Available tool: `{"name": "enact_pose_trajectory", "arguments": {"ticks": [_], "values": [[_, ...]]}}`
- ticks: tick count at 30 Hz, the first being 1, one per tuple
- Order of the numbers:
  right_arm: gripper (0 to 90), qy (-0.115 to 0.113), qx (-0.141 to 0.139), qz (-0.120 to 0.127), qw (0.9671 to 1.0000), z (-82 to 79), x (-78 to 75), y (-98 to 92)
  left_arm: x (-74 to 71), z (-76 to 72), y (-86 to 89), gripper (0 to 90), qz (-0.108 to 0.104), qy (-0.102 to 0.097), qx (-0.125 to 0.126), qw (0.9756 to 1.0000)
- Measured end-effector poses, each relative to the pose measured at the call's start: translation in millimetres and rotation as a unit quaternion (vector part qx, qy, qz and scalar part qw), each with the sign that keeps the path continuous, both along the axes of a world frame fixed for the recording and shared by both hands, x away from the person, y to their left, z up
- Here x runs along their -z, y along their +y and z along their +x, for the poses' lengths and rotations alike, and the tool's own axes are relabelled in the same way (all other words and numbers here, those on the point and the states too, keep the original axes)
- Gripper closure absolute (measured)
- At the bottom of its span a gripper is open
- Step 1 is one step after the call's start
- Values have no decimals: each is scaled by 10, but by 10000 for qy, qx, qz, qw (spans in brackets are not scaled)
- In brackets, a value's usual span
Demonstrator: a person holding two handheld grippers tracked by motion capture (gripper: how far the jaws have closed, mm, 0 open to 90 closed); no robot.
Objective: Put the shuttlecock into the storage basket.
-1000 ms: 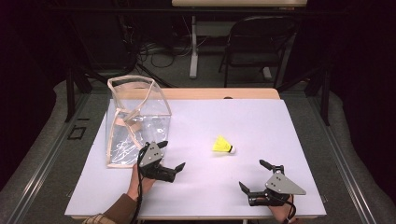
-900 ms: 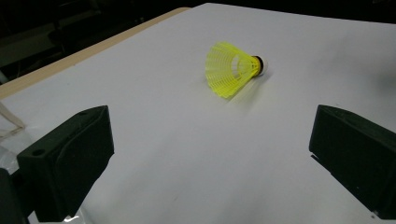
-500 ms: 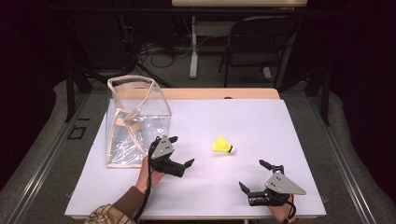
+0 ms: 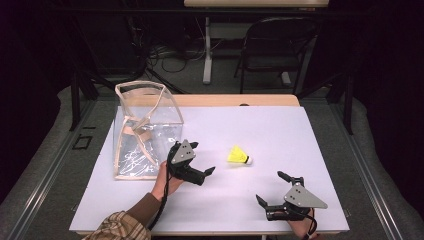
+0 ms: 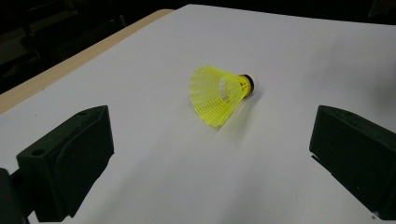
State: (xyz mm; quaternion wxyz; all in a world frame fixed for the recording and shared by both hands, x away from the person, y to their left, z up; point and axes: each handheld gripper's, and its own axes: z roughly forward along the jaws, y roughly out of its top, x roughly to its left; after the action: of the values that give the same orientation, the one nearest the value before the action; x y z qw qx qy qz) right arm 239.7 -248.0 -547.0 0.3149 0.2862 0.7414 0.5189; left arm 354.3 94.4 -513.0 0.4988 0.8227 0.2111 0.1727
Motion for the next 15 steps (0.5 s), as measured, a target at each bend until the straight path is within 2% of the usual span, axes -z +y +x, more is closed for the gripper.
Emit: {"name": "enact_pose_trajectory", "arguments": {"ticks": [15], "values": [[7, 24, -7, -15, 10000, 1, 0, 1, -2, 134, -231, 0, 104, 121, 224, 9996]]}}
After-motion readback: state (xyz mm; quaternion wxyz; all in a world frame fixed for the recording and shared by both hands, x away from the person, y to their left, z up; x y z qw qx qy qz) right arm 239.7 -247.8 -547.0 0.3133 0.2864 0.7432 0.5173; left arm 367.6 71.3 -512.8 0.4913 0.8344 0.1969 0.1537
